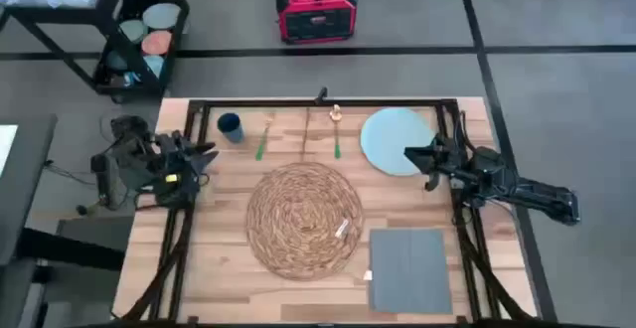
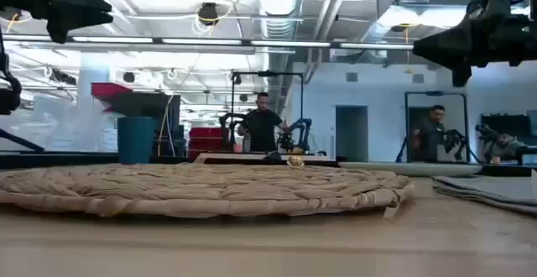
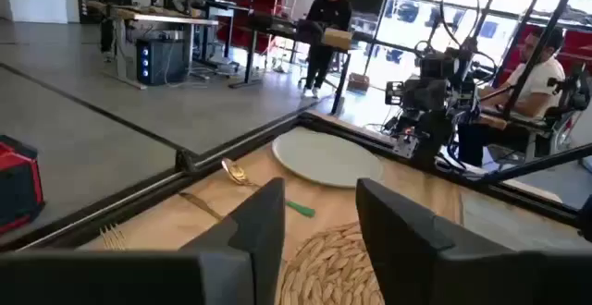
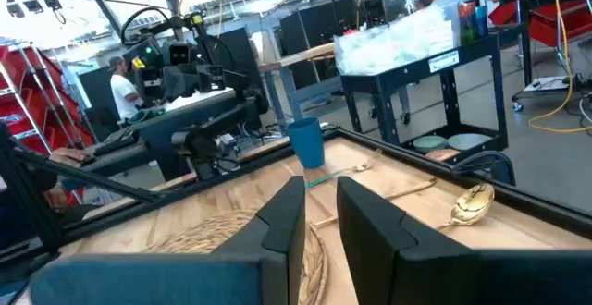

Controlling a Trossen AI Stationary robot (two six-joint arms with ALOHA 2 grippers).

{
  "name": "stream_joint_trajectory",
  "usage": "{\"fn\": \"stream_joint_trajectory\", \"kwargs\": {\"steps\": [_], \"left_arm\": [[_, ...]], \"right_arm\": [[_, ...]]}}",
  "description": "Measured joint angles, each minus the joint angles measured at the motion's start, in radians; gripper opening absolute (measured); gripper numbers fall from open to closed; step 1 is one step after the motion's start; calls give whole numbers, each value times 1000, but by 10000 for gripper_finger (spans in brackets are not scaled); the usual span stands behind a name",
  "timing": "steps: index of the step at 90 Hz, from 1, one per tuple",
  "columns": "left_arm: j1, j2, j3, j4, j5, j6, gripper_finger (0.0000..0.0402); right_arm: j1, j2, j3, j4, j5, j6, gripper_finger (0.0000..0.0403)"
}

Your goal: Set table place

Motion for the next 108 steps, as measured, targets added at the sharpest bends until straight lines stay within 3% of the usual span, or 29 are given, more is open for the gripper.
{"fn": "stream_joint_trajectory", "kwargs": {"steps": [43, 47, 51, 57, 69, 73, 77, 94, 108], "left_arm": [[0, 0, 0, 5, -2, 1, 120], [1, 0, 0, 54, -18, 6, 120], [5, 4, 1, 209, -49, 47, 119], [11, 57, 31, 578, -72, 289, 110], [23, 319, 153, 1435, -174, 1116, 59], [32, 413, 230, 1648, -178, 1373, 38], [50, 498, 321, 1766, -177, 1513, 19], [251, 749, 667, 1405, -177, 1422, 4], [601, 969, 796, 1167, -177, 1362, 0]], "right_arm": [[0, 0, 0, 0, 0, -2, 53], [0, 0, 0, 0, 0, -2, 53], [0, 0, 0, 0, 0, -1, 53], [0, 0, 0, 0, 0, -1, 53], [-1, 0, 0, 0, 0, -1, 53], [-2, 0, 0, 0, 0, -1, 53], [-2, 0, 0, 0, 1, 0, 53], [-2, 0, 1, -10, 1, 1, 53], [-1, 0, 1, -8, 2, 1, 53]]}}
